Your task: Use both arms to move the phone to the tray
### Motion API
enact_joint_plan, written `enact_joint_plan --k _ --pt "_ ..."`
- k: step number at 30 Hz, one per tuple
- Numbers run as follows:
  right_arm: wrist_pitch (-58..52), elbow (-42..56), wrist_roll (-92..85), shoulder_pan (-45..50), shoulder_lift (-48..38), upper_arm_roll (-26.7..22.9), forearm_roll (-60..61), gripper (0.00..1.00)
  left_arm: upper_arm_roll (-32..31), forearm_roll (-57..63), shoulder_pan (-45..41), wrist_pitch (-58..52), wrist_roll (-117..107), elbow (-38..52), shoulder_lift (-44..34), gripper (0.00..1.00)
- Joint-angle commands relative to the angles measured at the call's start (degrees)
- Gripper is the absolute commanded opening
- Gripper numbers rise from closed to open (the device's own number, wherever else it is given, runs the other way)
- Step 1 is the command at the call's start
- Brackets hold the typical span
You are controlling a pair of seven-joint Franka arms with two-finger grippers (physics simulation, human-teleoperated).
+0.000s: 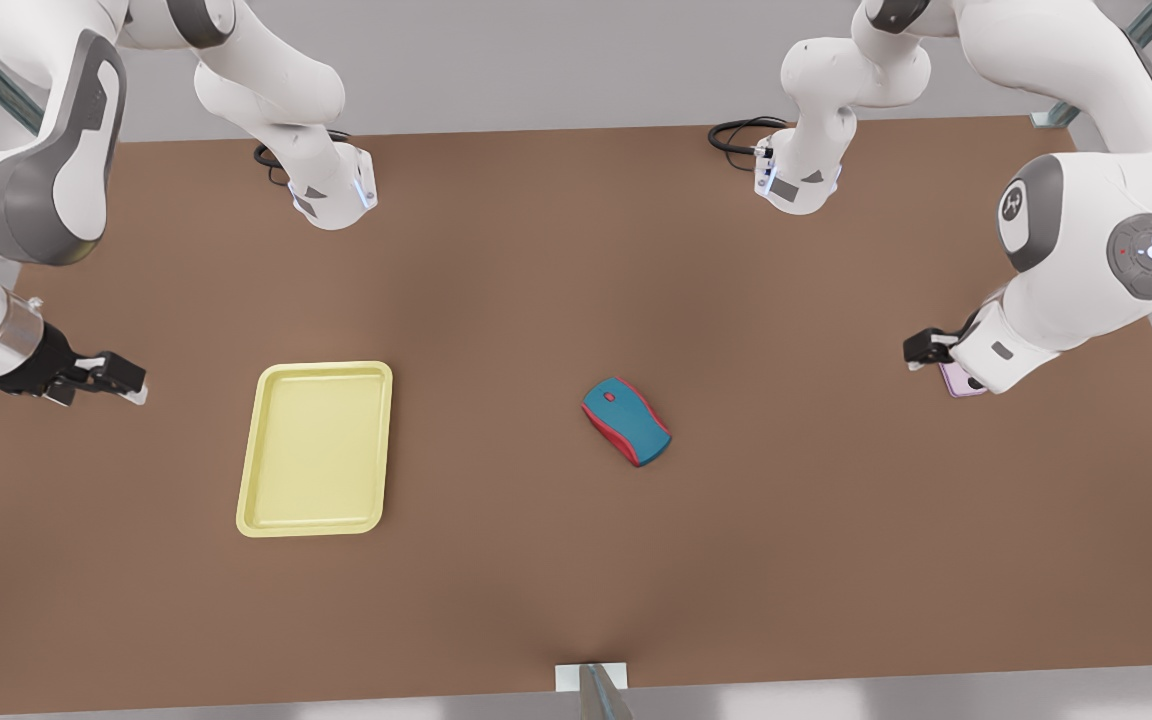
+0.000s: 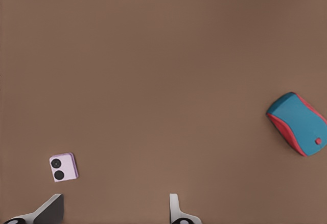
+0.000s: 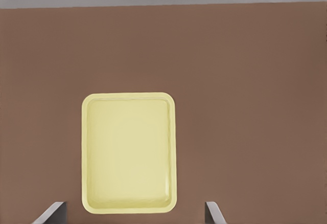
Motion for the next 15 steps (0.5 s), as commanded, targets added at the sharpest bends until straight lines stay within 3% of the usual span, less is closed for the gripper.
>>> enact_joint_plan --k 1,3,6,10,12,15 --pt "1.81 0.03 -1.55 -0.01 -0.25 0.09 -0.20 1.00 0.00 0.36 0.00 2.56 1.95 -0.03 -0.12 1.00" --pt "1.64 0.03 -1.73 -0.01 -1.39 0.09 0.06 1.00 2.63 0.45 0.17 5.63 1.60 -3.63 0.23 1.00" --pt "0.23 0.12 -1.81 0.08 -2.09 0.79 -0.72 1.00 9.14 -0.17 0.26 18.29 2.83 -17.26 -0.21 1.00" --pt "-3.28 2.23 -1.29 -0.45 -1.92 1.50 0.15 1.00 18.63 -0.43 0.35 42.45 18.29 -38.61 -2.67 1.00" --pt "-3.55 2.23 -1.46 -0.54 -1.48 1.59 -0.64 1.00 21.80 -3.24 0.70 52.21 28.13 -44.42 -2.41 1.00" --pt "-3.64 2.32 -1.38 -0.62 -1.74 1.50 -1.34 1.00 23.03 -3.51 1.76 57.76 33.50 -47.41 -1.00 1.00"
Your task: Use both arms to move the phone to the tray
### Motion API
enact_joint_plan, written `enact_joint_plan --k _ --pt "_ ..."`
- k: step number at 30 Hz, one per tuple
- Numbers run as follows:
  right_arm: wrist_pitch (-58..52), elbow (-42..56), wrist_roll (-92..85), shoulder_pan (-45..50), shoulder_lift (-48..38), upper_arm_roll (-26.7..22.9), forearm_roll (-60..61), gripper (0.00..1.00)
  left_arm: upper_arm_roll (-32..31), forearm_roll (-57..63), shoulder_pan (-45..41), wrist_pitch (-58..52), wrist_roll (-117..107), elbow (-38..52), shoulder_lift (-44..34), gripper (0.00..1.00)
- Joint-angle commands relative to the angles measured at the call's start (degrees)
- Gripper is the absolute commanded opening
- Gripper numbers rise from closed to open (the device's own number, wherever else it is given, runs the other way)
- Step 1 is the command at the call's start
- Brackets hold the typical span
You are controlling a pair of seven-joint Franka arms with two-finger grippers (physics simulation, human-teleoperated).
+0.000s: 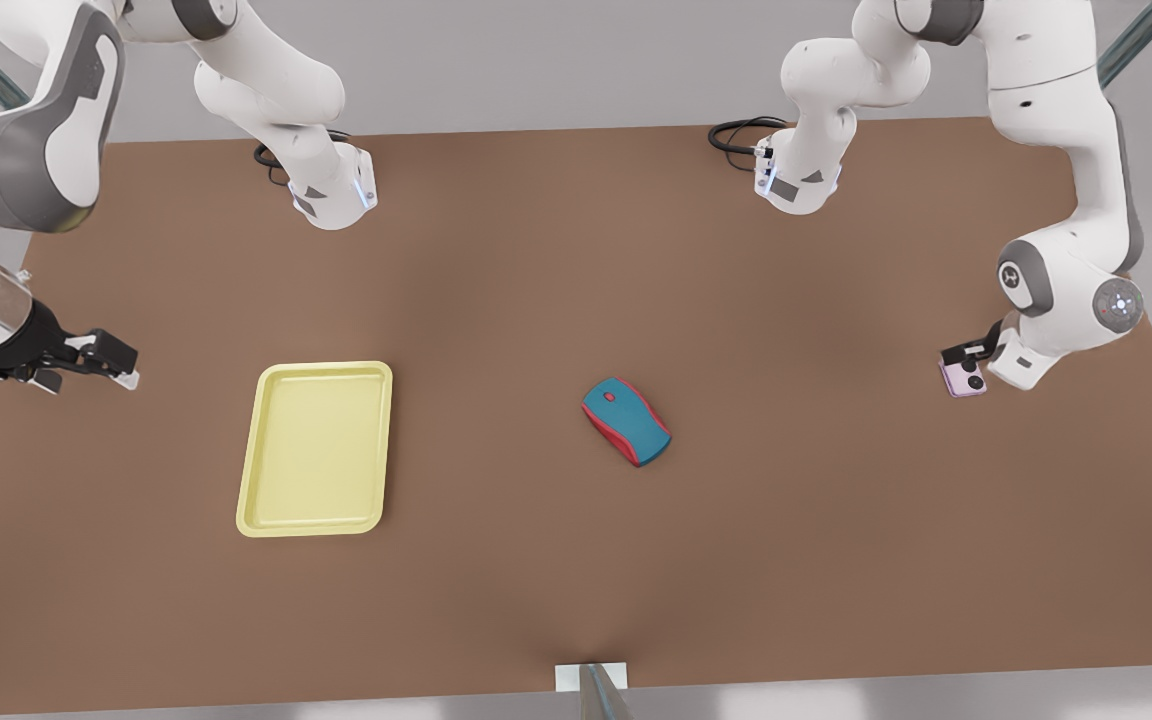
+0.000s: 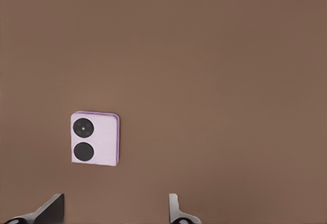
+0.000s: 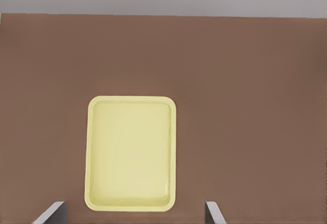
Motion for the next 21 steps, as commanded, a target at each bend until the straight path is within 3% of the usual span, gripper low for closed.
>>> enact_joint_plan --k 1,11,21 --pt "-1.31 -0.02 -0.64 -0.13 -0.18 -0.06 -0.33 1.00 0.39 -0.90 1.23 17.41 23.82 -1.22 0.91 1.00" --pt "-3.95 -0.02 -0.64 0.39 0.08 0.29 -0.33 1.00 -0.40 -10.92 7.65 23.30 34.01 -4.64 9.44 1.00" --pt "-3.86 -0.02 -0.46 0.48 0.17 0.37 0.90 1.00 -6.64 -13.47 13.28 25.58 34.19 -4.47 13.75 1.00"
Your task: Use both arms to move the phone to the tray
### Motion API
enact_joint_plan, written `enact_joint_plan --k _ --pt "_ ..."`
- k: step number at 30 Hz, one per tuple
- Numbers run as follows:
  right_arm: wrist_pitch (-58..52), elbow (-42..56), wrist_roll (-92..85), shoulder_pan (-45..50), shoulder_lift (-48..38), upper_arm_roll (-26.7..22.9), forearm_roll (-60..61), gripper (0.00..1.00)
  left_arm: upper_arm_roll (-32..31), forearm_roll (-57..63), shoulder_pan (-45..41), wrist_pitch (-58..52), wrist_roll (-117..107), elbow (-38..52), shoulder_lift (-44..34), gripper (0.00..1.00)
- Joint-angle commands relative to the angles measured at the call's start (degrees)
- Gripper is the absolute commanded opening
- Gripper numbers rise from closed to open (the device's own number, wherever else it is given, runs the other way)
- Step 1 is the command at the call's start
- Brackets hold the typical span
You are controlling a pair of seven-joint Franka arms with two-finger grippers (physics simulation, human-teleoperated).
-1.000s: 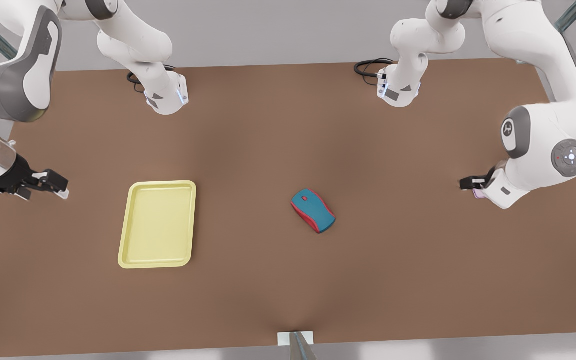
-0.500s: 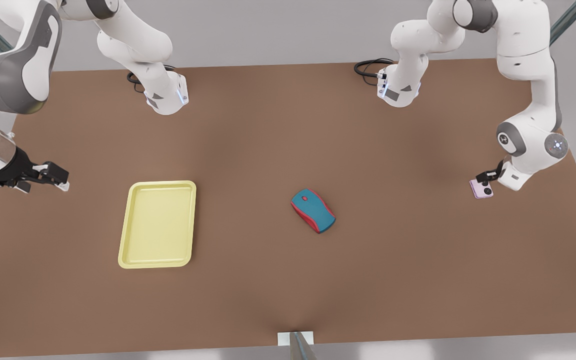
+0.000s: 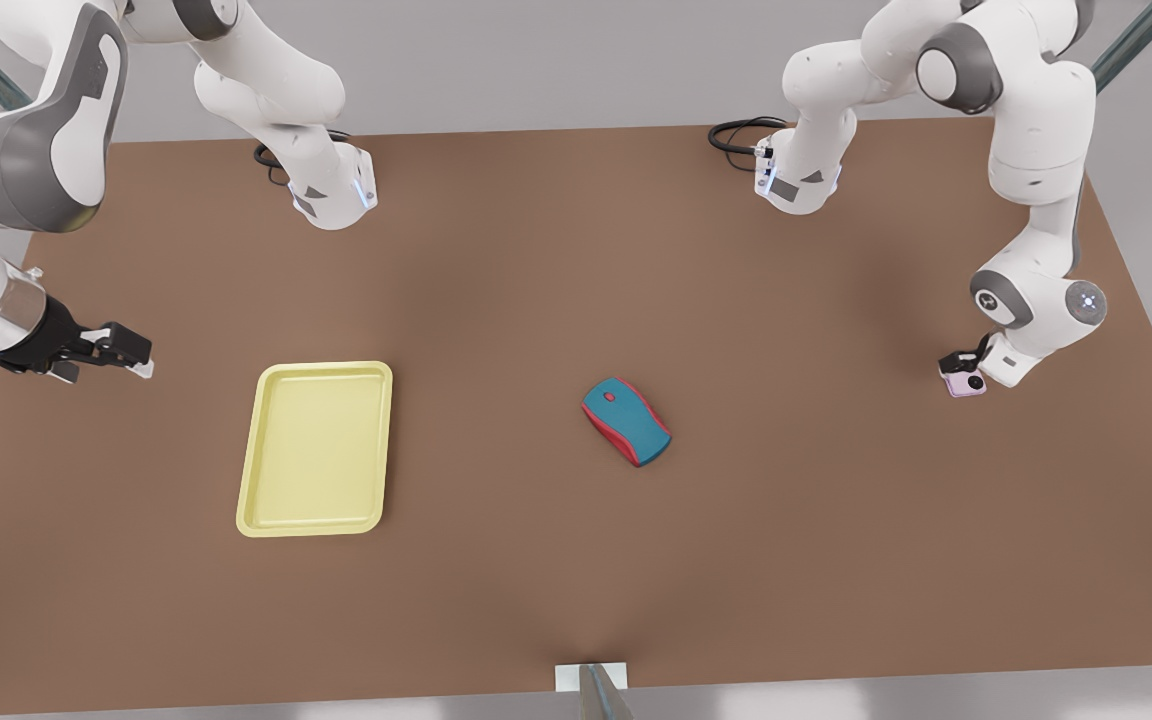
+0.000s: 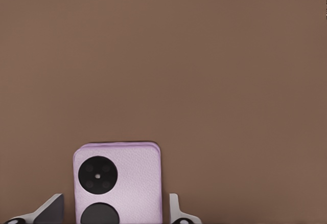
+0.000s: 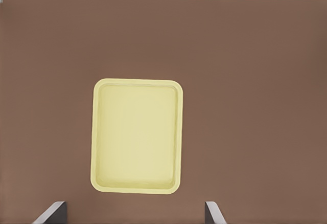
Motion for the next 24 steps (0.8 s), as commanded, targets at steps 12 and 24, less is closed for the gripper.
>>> enact_joint_plan --k 12,24 --pt "-0.05 0.03 -0.10 0.00 0.11 0.01 0.19 1.00 -0.51 -0.60 0.10 1.90 11.86 -0.02 1.22 0.75" --pt "-0.05 -0.06 -0.10 0.00 0.20 0.10 0.37 1.00 -2.79 -1.13 -0.61 -0.47 11.60 2.00 -0.81 0.72"
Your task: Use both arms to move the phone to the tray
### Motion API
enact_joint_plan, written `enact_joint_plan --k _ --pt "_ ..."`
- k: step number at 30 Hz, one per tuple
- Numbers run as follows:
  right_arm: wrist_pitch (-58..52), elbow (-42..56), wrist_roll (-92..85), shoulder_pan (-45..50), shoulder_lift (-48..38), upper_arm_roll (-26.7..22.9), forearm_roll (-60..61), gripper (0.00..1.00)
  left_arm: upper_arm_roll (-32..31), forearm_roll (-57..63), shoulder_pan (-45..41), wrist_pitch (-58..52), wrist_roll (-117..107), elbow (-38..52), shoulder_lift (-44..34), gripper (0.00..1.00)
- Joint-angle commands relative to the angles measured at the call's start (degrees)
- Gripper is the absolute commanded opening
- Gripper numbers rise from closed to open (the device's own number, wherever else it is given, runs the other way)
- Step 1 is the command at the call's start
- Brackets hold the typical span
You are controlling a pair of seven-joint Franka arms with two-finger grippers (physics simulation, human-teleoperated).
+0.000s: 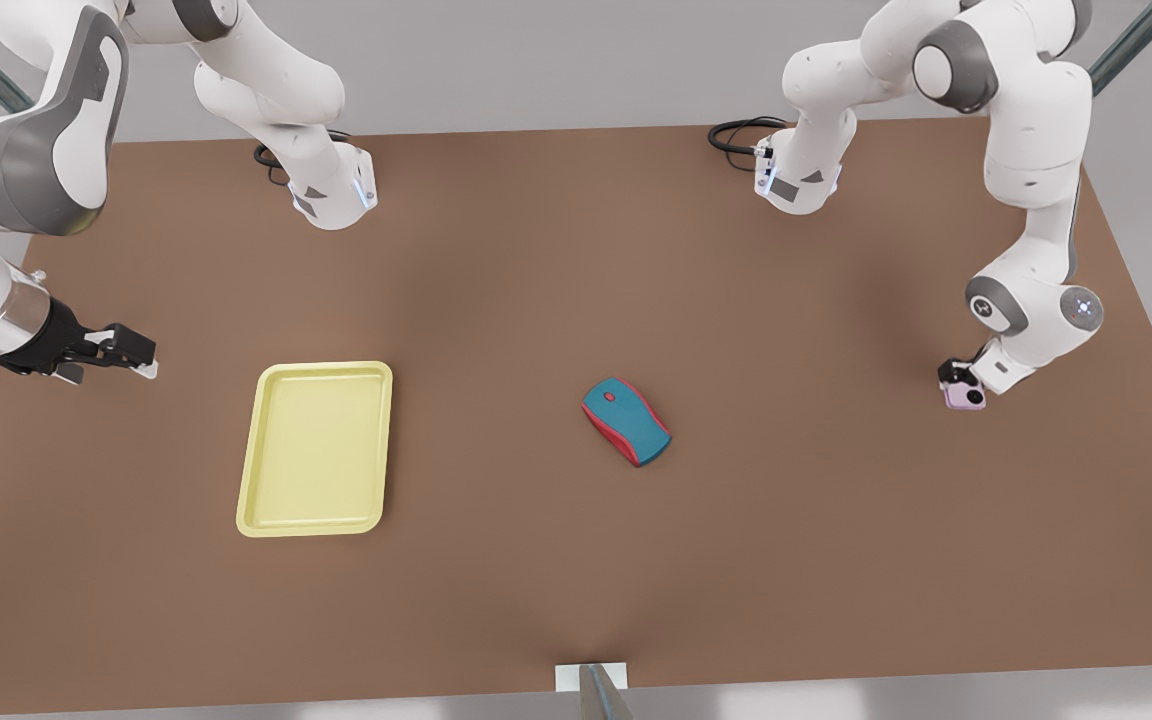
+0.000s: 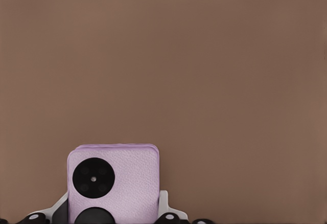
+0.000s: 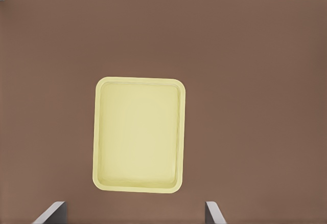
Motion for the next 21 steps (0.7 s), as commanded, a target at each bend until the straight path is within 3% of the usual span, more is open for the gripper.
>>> enact_joint_plan --k 1,4,11,13,18,21 --pt "0.06 0.02 -0.03 0.00 -0.06 0.01 0.04 1.00 -0.82 -0.60 -0.16 -1.38 3.51 0.67 -0.35 0.72" --pt "0.06 0.02 -0.03 0.00 -0.06 0.01 0.13 1.00 -2.23 -1.21 -6.66 -3.57 -1.76 3.83 -1.93 0.72" --pt "-0.12 0.02 -0.03 0.00 -0.15 0.01 0.39 1.00 -1.88 -2.27 -34.87 -12.36 -51.41 11.30 -3.95 0.72" --pt "0.14 0.02 -0.03 0.08 -0.06 0.01 0.39 1.00 -1.88 -1.83 -42.69 -18.77 -69.96 20.17 0.00 0.72" --pt "0.23 0.02 -0.03 0.09 -0.06 0.01 0.39 1.00 -2.14 -1.74 -52.10 -30.03 -101.50 45.65 13.00 0.72" --pt "0.23 0.02 -0.03 0.09 -0.06 0.01 0.39 1.00 -4.33 -2.44 -54.74 -29.41 -115.04 52.34 17.75 0.72"
